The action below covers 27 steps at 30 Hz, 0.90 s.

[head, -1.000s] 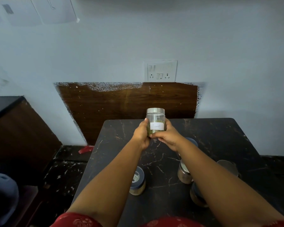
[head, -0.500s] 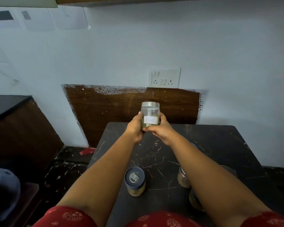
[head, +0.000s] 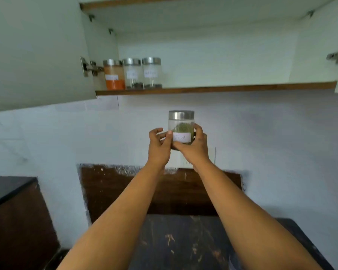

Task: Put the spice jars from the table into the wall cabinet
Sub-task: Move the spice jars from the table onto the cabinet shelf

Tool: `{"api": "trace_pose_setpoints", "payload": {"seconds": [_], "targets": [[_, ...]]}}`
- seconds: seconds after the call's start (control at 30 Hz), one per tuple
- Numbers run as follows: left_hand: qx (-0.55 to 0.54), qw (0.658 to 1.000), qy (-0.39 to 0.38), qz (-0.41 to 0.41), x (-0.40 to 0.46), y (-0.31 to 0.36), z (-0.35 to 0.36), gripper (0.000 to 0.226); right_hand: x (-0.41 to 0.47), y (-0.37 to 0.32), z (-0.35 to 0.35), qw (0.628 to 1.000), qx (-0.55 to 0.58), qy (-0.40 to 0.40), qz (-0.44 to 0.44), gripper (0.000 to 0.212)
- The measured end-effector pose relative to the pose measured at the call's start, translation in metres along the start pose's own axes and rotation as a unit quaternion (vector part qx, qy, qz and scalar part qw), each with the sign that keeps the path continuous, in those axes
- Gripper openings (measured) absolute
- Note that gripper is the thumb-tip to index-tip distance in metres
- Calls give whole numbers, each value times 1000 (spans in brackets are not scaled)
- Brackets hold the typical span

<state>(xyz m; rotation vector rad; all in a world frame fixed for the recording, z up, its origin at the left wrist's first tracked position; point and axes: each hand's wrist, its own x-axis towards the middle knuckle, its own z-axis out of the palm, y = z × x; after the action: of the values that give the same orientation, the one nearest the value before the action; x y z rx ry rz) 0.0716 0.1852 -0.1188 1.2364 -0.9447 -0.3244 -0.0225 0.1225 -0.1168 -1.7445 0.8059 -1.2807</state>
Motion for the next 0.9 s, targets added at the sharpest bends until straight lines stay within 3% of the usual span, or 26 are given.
{"api": "trace_pose_setpoints", "payload": {"seconds": [0.2,0.4,0.43,0.53,0.6,0.73,0.9], "targets": [[44,995,8,88,84,71,-1,29,84,-82,0,995,-38,26,-89,100],[163,977,-69,119,147,104,-5,46,154,-117,-2,981,-143,33,-126,88],[245,958,-52,142,158,104,-8,48,166,-120,1,979,-156,33,-129,87],[513,842,-14,169,187,89,-24,50,195,-121,10,974,-207,13,-92,83],[579,798,-16,166,196,71,-33,49,209,-117,19,961,-270,-7,-54,79],[578,779,35,242,214,53,-41,40,235,-109,36,938,-346,-12,-12,76],[576,776,44,256,222,49,-43,39,252,-115,49,919,-391,-22,47,89]]}}
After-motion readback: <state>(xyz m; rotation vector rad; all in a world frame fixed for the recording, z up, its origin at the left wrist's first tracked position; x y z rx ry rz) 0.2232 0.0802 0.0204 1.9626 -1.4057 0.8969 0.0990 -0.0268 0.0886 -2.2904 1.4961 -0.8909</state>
